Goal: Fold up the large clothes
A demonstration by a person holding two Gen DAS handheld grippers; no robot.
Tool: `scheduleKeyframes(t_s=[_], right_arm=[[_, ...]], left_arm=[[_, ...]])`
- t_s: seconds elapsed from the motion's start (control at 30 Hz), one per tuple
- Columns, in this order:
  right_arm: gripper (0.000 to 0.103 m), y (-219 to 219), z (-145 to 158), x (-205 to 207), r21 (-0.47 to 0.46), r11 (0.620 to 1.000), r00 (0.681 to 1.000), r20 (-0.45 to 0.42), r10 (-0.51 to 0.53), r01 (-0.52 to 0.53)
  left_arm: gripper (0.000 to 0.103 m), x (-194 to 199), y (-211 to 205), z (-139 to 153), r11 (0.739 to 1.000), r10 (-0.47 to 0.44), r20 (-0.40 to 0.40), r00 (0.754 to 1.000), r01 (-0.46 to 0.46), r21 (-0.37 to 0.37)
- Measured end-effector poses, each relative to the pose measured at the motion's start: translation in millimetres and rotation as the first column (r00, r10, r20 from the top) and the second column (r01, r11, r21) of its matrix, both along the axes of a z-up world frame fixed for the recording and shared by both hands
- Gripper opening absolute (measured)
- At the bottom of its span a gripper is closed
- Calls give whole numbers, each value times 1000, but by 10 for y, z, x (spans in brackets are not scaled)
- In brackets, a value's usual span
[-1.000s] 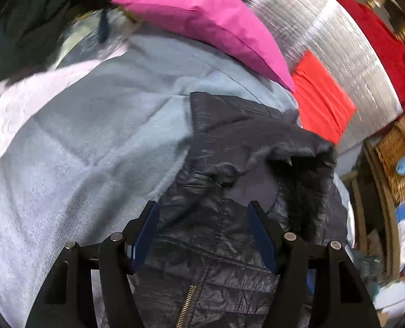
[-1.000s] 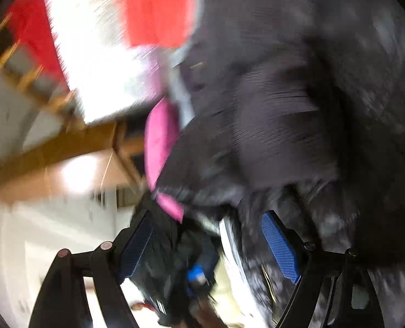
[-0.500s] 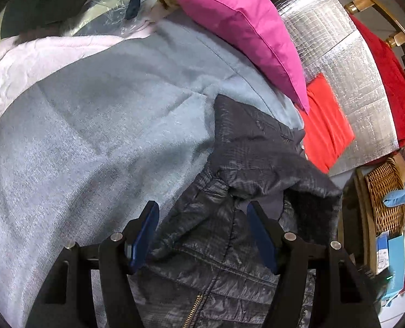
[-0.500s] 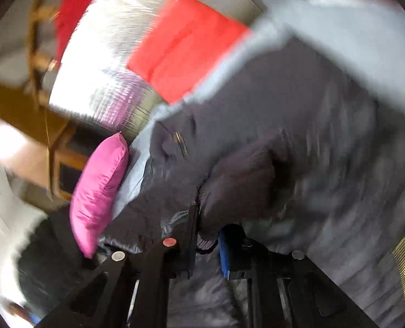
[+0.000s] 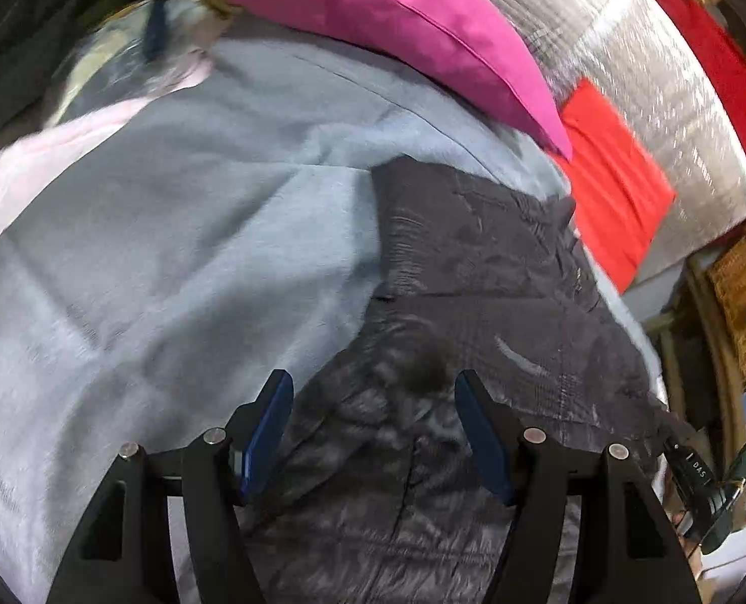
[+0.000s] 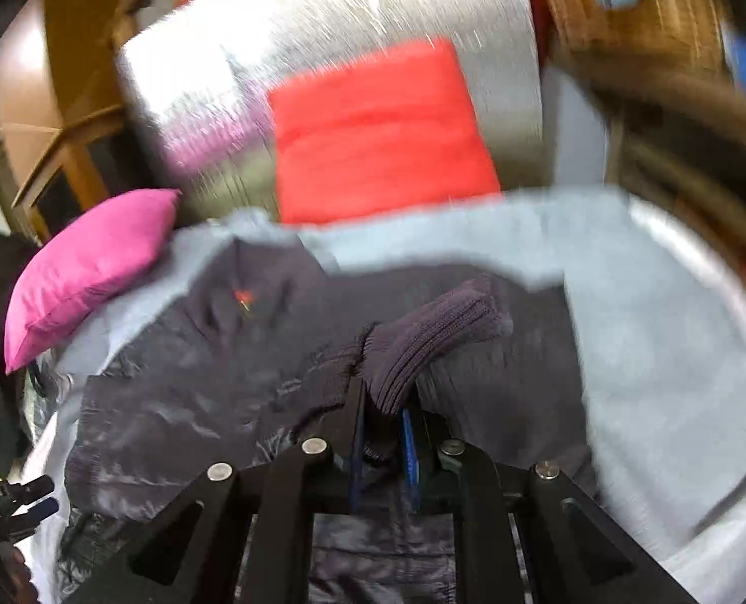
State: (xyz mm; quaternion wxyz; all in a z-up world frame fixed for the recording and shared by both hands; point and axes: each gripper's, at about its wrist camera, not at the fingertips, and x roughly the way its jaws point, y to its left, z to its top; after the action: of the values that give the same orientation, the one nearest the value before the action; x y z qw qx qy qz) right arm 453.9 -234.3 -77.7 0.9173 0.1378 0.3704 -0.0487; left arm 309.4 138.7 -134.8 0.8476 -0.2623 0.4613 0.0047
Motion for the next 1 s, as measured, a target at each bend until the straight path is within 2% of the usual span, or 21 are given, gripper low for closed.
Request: scheduleKeyframes(t_s=[0.1, 0.2, 0.27, 0.33, 0.4, 0.57, 0.63, 0.67, 0.73, 0.8, 0.87, 1.0], right_arm=[[14, -265, -318, -81, 137, 990, 999, -48, -27, 33], [14, -390, -436, -174, 198, 979, 998, -58, -24, 35], [14, -436, -492, -221, 215, 976, 998, -60, -24, 36], [14, -463, -523, -253, 223, 974, 998, -57, -24, 36], [14, -424, -522, -246, 216, 976, 998, -63, -21, 34], [14, -396, -535, -244, 239, 970, 997, -77, -32, 49], [14, -394, -523, -267, 233, 972, 997, -76, -27, 45], [14, -393, -530, -266, 229, 972, 997, -79, -26, 43], [14, -401, -554, -253, 225, 973, 996, -91, -26, 46], [14, -384, -562, -227, 214, 976, 995, -99, -23, 44], [15, -378, -566, -207, 210, 977, 994, -111, -10, 33], [22, -536, -533, -272, 296, 954, 993, -115, -14, 48]], left_arm=[[67, 156, -187, -19, 997, -39, -8, 999, 39, 67], [70, 212, -258, 3, 994, -38, 20, 999, 35, 106], [71, 268, -291, -39, 990, -46, 15, 999, 44, 134], [71, 312, -330, -121, 979, -56, -13, 998, 57, 196], [71, 312, -332, -138, 976, -59, -19, 998, 62, 211], [71, 167, -295, 162, 965, -27, 93, 995, 2, 261], [72, 168, -359, 200, 954, -44, 107, 993, 10, 301], [72, 218, -435, 157, 940, -65, 81, 995, 34, 340], [73, 342, -550, -71, 917, -110, -34, 993, 115, 383], [77, 396, -533, -196, 921, -100, -57, 993, 114, 373], [79, 394, -499, -196, 930, -76, -54, 996, 90, 357], [79, 314, -366, -15, 950, -43, -1, 999, 41, 308]])
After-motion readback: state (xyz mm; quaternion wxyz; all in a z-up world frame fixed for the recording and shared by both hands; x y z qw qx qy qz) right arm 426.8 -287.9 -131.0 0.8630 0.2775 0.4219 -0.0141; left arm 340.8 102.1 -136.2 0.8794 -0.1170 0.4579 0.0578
